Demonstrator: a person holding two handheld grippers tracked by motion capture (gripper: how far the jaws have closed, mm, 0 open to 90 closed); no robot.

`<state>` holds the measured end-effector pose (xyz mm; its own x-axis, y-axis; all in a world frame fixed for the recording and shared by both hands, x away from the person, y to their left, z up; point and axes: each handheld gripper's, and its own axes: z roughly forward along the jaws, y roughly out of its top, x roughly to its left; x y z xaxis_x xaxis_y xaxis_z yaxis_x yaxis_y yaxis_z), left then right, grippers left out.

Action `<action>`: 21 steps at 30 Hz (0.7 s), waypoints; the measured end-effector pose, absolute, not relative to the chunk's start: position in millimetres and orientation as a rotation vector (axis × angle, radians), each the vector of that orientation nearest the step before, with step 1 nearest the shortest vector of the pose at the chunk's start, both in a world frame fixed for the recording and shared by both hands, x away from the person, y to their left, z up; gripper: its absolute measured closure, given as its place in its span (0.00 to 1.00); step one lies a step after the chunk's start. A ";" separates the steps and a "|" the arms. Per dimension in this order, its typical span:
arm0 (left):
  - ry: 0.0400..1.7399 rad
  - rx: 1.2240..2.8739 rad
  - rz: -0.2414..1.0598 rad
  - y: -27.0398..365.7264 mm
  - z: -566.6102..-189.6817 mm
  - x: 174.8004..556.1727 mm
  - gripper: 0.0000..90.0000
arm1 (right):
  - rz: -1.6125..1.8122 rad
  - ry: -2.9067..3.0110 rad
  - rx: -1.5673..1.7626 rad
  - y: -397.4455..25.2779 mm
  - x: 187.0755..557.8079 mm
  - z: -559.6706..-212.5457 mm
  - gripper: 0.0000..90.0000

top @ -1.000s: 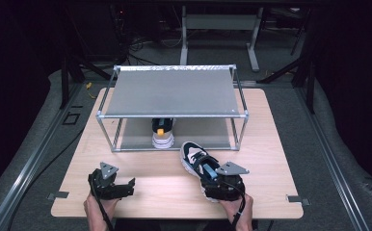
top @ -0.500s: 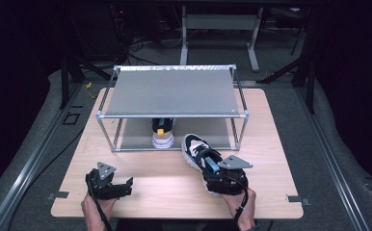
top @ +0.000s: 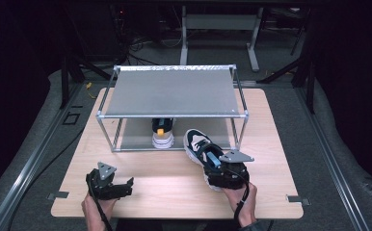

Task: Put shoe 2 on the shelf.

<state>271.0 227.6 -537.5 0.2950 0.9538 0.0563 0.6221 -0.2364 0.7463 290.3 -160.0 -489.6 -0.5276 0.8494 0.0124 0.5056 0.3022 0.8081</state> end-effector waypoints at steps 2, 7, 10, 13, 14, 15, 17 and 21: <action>1.403 1.949 0.694 228.0 -537.6 270.3 0.00 | 1.108 2.153 1.213 -159.2 293.3 -487.3 0.27; 1.409 1.938 0.697 230.9 -538.6 268.8 0.00 | 1.109 2.148 1.215 -156.2 302.4 -482.7 0.27; 1.407 1.941 0.699 233.1 -538.2 267.9 0.00 | 1.111 2.148 1.204 -153.2 308.7 -480.3 0.27; 1.409 1.943 0.701 234.3 -538.3 268.4 0.00 | 1.092 2.140 1.212 -150.3 314.4 -478.7 0.27; 1.409 1.948 0.702 234.2 -538.3 269.0 0.00 | 1.094 2.141 1.211 -149.8 316.4 -478.5 0.27; 1.407 1.953 0.701 234.3 -538.4 269.8 0.00 | 1.098 2.142 1.215 -149.1 318.2 -478.0 0.27; 1.401 1.959 0.693 233.9 -538.0 270.7 0.00 | 1.100 2.136 1.215 -147.5 321.5 -477.1 0.27; 1.394 1.961 0.692 232.9 -535.9 272.5 0.00 | 1.082 2.133 1.234 -144.8 328.0 -476.0 0.27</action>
